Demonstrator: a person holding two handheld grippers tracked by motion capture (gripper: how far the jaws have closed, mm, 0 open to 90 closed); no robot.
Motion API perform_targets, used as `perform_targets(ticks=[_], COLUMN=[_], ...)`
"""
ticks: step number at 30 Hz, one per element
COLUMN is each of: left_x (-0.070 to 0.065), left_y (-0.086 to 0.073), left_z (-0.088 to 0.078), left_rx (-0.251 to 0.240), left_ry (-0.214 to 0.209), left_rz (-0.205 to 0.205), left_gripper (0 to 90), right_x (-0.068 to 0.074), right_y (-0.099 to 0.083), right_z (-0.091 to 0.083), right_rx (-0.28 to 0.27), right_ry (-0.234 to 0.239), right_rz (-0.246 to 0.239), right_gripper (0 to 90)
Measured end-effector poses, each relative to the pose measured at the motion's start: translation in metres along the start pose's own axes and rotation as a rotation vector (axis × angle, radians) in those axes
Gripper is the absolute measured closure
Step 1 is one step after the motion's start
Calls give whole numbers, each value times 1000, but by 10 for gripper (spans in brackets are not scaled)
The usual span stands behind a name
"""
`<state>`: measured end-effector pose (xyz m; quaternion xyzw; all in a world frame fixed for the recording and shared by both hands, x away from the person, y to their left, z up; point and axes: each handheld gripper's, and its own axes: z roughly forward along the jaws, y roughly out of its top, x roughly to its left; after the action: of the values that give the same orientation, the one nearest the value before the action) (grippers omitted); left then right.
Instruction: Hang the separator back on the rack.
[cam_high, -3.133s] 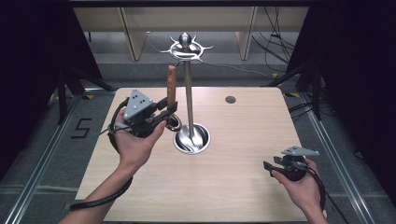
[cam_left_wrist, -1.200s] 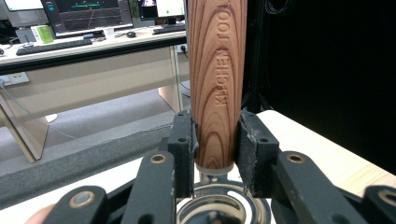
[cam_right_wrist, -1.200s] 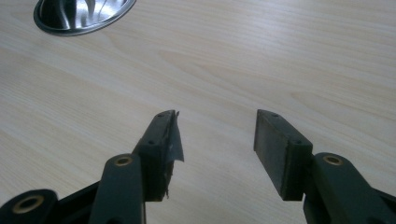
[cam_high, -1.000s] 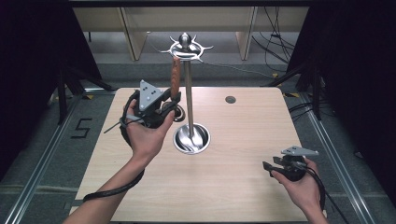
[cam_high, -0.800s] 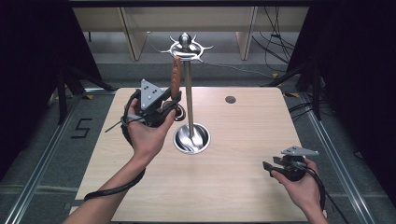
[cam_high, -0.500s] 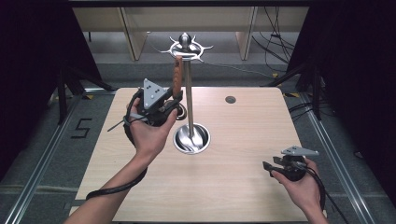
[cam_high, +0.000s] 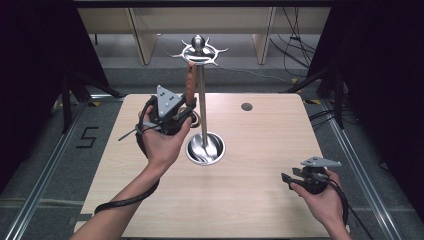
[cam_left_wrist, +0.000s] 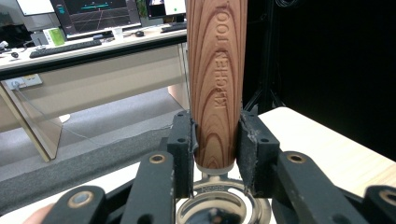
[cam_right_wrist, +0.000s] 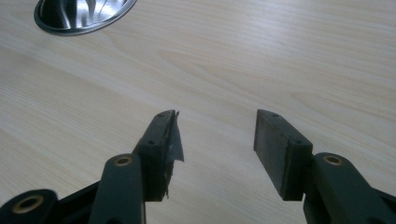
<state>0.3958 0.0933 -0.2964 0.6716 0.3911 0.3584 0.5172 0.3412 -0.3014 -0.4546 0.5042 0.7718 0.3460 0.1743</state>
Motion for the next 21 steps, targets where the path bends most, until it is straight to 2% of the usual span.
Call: perform_targets(ticks=[12, 13, 14, 15, 16, 17, 18, 21], left_x=[-2, -2, -2, -2, -1, -1, -1, 0], left_y=[-1, -1, -1, -1, 0, 0, -1, -2], left_z=[3, 3, 3, 3, 2, 2, 1, -1], left_rx=[-1, -2, -2, -4, -4, -4, 0, 4], left_ry=[-17, -18, -18, -22, -30, -30, -36, -48], left_rz=[11, 12, 12, 11, 8, 8, 10, 10], left_gripper=[661, 655, 644, 644, 617, 608, 593, 574], right_x=[1, -1, -1, 1, -1, -1, 1, 1], right_y=[0, 0, 0, 0, -1, -1, 0, 0], right_z=[0, 1, 1, 0, 1, 1, 0, 0], right_rx=[-2, -8, -8, -2, -8, -8, -3, -3], right_ry=[-2, -7, -7, -1, -7, -7, -3, -2], right_rz=[4, -19, -19, 4, -20, -20, 3, 3], right_gripper=[496, 496, 496, 496, 496, 496, 495, 495])
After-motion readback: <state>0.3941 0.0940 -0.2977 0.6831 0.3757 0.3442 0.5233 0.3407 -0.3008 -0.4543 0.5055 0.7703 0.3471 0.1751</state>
